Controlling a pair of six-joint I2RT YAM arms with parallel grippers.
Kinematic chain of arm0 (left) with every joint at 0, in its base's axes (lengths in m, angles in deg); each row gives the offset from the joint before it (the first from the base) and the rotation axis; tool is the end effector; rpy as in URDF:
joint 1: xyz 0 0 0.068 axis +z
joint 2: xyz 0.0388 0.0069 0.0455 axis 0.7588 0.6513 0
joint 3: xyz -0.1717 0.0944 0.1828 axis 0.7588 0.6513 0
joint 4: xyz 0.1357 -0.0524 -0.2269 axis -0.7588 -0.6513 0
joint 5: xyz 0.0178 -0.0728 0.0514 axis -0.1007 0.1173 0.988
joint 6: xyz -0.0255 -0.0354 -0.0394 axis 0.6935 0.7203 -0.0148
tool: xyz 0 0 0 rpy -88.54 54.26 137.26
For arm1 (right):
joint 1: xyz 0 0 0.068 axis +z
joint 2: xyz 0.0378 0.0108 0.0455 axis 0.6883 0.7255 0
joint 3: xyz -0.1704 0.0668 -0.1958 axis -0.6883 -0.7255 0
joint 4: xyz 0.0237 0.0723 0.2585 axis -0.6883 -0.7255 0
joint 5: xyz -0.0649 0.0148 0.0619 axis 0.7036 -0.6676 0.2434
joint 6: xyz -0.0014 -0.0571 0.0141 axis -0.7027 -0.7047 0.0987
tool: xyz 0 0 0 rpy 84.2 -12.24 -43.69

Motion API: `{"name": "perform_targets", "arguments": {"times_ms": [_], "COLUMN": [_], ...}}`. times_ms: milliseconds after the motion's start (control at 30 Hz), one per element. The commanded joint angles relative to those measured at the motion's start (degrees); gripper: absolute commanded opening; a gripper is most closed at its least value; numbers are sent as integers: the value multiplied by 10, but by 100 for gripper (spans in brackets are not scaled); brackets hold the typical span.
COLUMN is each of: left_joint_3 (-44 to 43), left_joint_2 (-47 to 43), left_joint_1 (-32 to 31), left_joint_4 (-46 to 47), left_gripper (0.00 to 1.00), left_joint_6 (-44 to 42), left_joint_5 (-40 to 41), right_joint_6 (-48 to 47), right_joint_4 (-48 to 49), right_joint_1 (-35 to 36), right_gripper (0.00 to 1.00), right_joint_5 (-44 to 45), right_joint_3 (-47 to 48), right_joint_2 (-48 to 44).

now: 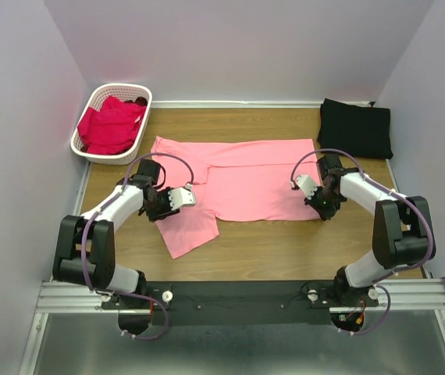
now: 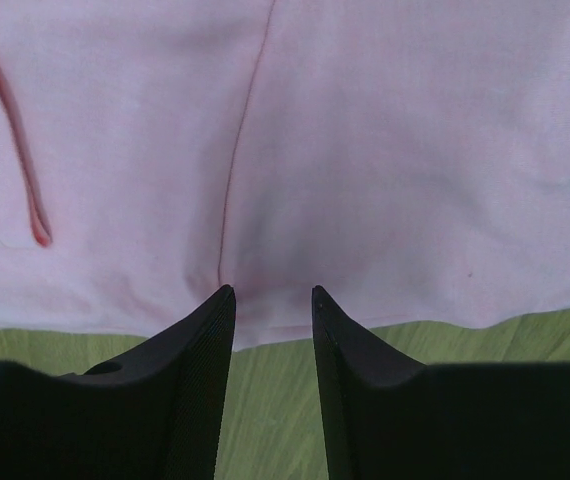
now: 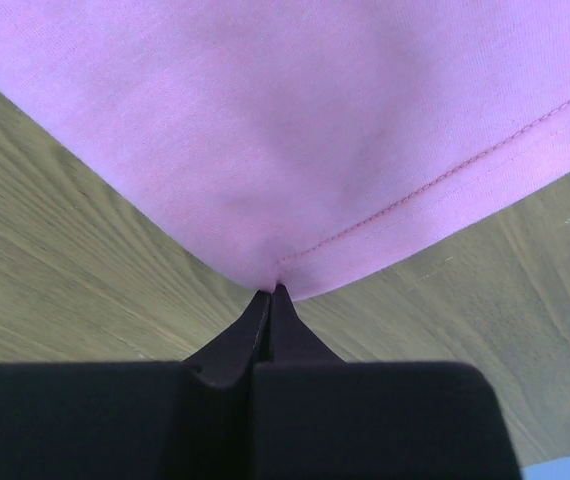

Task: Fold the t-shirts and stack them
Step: Fold the tshirt

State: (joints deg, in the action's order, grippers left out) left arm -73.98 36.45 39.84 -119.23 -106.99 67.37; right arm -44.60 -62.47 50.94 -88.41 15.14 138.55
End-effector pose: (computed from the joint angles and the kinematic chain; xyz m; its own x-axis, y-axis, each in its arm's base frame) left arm 0.2492 -0.0545 0.1581 -0.2203 0.8958 -0.3861 0.9480 0.2898 0.1315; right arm 0.2651 0.0377 0.1421 -0.5747 -0.8042 -0.1515 -0.8077 0.5872 -0.0528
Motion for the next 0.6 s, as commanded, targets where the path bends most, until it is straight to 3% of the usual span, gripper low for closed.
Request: {"name": "perform_targets", "arguments": {"times_ms": [0,200,267,367,433,567], "left_joint_3": [26,43,48,55,59,52], "left_joint_2": [18,51,58,51,27,-19], "left_joint_1": [-7,-10,-10,-9,-10,-9], "left_joint_4": [30,30,30,14,4,-46], "left_gripper": [45,48,40,10,0,0], "left_joint_6": [-17,-26,-29,-37,-41,-40], "left_joint_5": [39,53,56,51,46,33], "right_joint_6": [1,1,1,1,0,-3], "right_joint_4": [11,10,10,4,0,-26], "right_joint_1": [4,3,2,2,3,3], "right_gripper": [0,1,0,0,1,1], "right_joint_5": [15,20,21,25,29,35], "right_joint_3": [-6,-3,-3,-6,-10,-20], "right_joint_2": [5,11,10,-4,-16,-60]}}
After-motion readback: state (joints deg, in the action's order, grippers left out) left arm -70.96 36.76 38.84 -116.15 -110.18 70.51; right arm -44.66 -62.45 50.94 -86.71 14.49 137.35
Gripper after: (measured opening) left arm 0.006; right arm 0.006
